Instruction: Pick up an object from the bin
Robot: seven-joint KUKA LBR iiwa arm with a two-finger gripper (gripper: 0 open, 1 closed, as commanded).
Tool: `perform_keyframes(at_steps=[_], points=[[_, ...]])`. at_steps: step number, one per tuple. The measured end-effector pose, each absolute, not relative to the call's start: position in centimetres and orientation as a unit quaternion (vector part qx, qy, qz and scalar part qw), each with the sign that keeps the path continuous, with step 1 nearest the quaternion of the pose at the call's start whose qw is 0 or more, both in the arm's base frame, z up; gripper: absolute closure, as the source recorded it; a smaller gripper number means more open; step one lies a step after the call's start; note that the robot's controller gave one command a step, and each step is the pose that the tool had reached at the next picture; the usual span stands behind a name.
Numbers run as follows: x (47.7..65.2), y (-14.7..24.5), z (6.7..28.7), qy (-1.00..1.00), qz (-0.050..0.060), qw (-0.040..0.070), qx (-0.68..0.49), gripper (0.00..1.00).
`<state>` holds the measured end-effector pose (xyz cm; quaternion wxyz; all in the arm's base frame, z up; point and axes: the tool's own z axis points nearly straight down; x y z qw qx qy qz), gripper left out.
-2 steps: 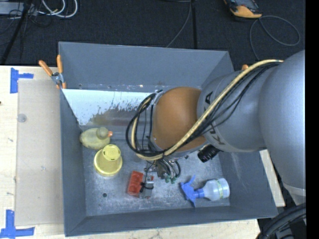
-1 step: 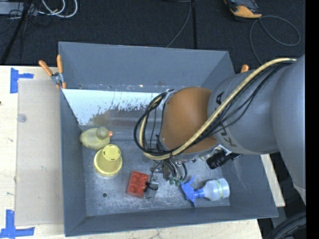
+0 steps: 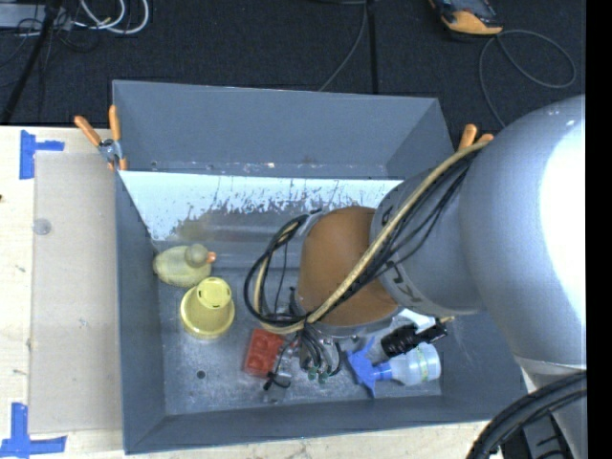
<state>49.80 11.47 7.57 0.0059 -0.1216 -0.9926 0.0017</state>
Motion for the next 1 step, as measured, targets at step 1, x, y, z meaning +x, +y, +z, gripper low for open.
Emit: perform_keyframes(at_steps=[1], points=[[49.79,11.7,4.98,-0.994,0.002,0.007,-0.113,1.0]])
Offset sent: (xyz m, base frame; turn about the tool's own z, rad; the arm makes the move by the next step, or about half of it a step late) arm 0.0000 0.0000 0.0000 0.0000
